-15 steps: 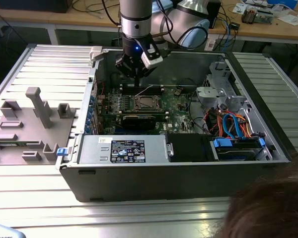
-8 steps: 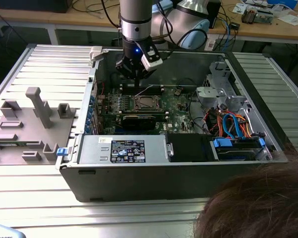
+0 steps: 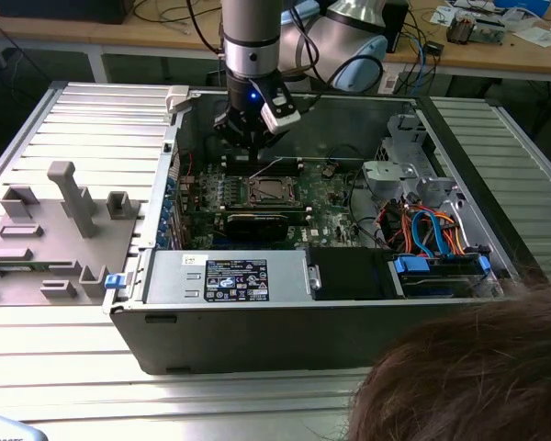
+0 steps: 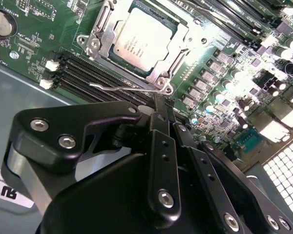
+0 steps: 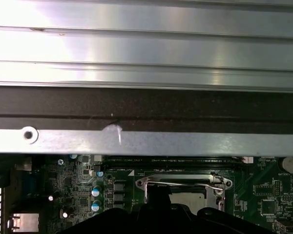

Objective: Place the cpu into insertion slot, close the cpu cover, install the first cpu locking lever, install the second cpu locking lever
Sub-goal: 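Install the first cpu locking lever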

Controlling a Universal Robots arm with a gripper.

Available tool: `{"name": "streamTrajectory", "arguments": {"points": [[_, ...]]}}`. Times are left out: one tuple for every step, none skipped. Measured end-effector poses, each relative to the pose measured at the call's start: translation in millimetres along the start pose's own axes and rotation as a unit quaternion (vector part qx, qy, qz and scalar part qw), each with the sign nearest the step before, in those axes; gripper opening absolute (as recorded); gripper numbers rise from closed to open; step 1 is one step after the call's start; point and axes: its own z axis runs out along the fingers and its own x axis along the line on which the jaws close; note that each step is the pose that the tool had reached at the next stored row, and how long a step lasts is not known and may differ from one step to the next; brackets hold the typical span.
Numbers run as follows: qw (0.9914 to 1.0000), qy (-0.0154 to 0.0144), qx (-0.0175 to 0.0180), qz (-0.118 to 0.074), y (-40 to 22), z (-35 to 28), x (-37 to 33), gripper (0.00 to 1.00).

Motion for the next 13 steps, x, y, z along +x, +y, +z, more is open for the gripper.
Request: {"name": "streamTrajectory", "arguments": {"points": [[1.00000, 0.0000, 0.0000, 0.000, 0.0, 0.4, 0.0, 0.11], [1.00000, 0.0000, 0.0000, 0.000, 0.0, 0.7, 0.0, 0.11], [1.00000, 0.0000, 0.0000, 0.000, 0.0, 1.1, 0.0, 0.11], [1.00000, 0.0000, 0.0000, 0.000, 0.0, 1.4, 0.0, 0.11], [1.00000, 0.0000, -0.0001, 0.000, 0.0, 2.0, 0.0, 0.11], [1.00000, 0.0000, -0.0001, 0.000, 0.0, 2.6, 0.1, 0.11], [1.00000, 0.0000, -0.0001, 0.000, 0.0, 2.9, 0.1, 0.11], [1.00000, 0.0000, -0.0001, 0.000, 0.0, 3.3, 0.1, 0.11], [1.00000, 0.0000, 0.0000, 0.000, -0.1, 3.6, 0.1, 0.11], [1.00000, 0.0000, -0.0002, 0.000, -0.1, 4.3, 0.1, 0.11], [1.00000, 0.0000, -0.0003, 0.000, -0.1, 5.2, 0.2, 0.11], [1.00000, 0.0000, -0.0003, 0.000, -0.1, 5.7, 0.2, 0.11], [1.00000, 0.0000, -0.0004, 0.000, -0.1, 6.0, 0.2, 0.11]]}}
